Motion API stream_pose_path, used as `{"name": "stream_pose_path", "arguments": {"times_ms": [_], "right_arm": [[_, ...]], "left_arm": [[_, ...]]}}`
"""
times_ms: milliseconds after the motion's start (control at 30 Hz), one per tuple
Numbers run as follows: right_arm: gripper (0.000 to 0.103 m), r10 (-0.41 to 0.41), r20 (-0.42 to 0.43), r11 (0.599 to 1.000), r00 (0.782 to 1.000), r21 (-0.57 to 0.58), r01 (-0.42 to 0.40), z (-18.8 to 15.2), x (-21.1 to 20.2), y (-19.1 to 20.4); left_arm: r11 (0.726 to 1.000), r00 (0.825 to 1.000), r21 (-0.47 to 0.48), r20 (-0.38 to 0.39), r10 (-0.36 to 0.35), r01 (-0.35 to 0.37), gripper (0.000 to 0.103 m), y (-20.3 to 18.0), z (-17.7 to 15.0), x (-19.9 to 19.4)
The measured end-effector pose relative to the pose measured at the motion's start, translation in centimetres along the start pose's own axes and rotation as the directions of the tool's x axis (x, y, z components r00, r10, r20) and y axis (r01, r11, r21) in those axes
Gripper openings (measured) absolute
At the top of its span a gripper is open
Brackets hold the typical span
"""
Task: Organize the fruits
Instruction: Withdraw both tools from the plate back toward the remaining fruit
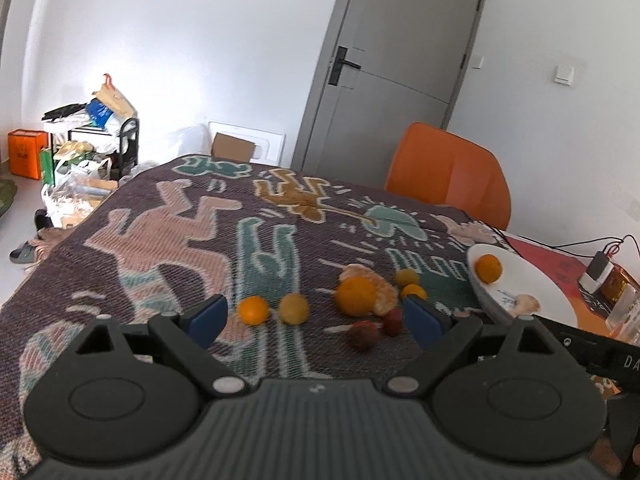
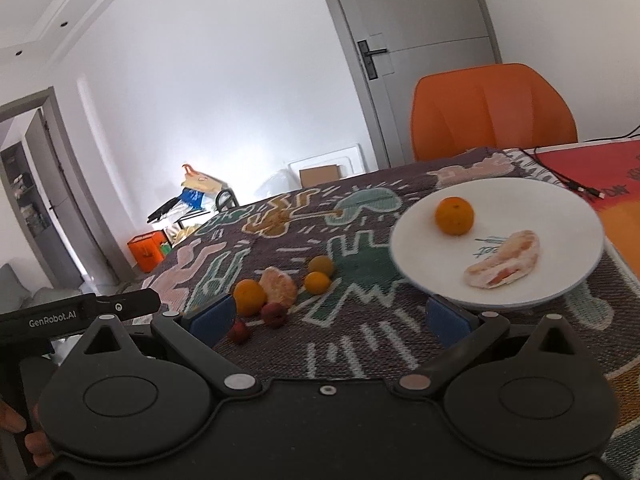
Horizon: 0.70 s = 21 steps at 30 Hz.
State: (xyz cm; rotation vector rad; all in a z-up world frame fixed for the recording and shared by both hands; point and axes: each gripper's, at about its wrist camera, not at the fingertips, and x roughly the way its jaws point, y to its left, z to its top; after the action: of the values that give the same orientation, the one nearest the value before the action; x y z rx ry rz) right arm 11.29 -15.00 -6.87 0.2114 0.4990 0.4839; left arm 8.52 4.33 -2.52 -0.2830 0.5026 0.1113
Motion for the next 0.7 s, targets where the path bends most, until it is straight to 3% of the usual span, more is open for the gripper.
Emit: {"name": "stream_pose_path", "arguments": {"times_ms": [367, 700], "right_arm": [[0.102, 0.030, -0.039, 0.999, 0.999, -0.040, -0.032, -0.3, 1.5, 2.1], [0.071, 0.062, -0.089, 0.996, 0.994, -0.054, -0.067, -0.4, 3.6, 3.5]], "left_arm": [[0.997, 0.999, -0.059, 0.007, 0.042, -0.042, 0.093, 3.1, -0.1, 0.0], [0.998, 1.000, -0.064, -0.001, 0.025, -0.025, 0.086, 3.9, -0.5, 1.0]]}}
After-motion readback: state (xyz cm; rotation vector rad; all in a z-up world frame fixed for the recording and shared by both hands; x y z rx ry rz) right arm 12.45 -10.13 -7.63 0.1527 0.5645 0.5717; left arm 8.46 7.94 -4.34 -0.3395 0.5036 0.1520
